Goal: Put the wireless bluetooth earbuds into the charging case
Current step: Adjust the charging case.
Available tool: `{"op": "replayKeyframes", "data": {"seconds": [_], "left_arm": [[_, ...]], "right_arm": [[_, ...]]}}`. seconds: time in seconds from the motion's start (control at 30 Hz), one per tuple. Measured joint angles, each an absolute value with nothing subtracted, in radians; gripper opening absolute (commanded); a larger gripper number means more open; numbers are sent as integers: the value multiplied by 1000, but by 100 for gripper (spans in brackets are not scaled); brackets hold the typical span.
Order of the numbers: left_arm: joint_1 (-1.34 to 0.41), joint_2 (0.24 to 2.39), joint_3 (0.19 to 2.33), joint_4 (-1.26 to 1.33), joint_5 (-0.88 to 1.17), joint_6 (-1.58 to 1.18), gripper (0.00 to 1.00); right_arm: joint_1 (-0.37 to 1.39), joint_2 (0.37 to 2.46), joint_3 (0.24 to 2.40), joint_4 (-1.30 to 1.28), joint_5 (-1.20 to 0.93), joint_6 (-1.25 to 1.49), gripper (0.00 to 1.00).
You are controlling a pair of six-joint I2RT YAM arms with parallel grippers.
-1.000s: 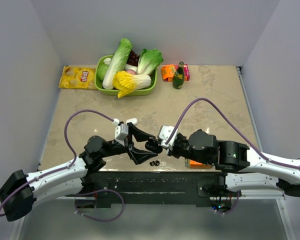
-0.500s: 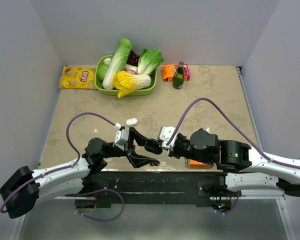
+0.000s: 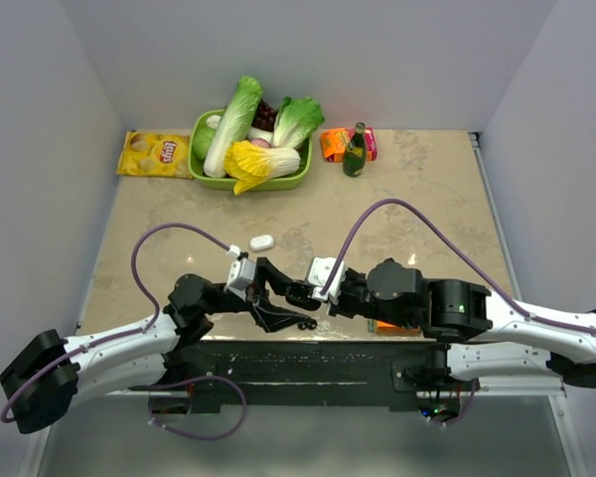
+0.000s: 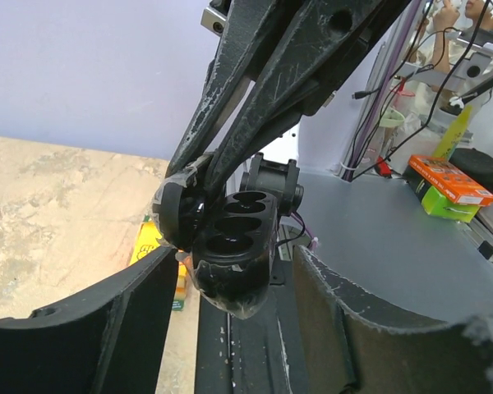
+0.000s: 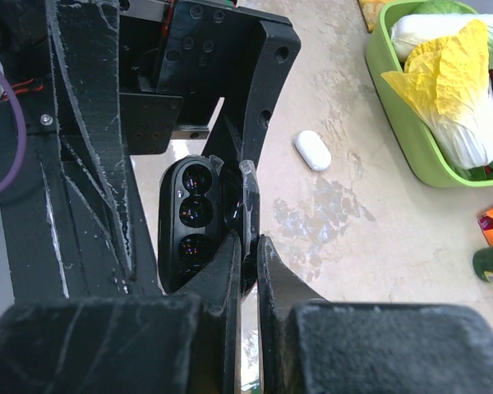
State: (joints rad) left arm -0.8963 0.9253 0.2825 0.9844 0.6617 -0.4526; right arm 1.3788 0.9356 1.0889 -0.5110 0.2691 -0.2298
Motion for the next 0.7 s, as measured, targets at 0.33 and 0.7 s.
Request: {"op": "replayKeyframes", "data": {"seconds": [0.33, 0.7], "left_arm": [[-883, 936, 282, 987, 651, -463, 65], [-877, 938, 286, 1016, 650, -518, 67]], "right_arm": [[1385, 936, 1089, -512, 279, -236, 0], [1444, 936, 1088, -508, 391, -261, 0]]}}
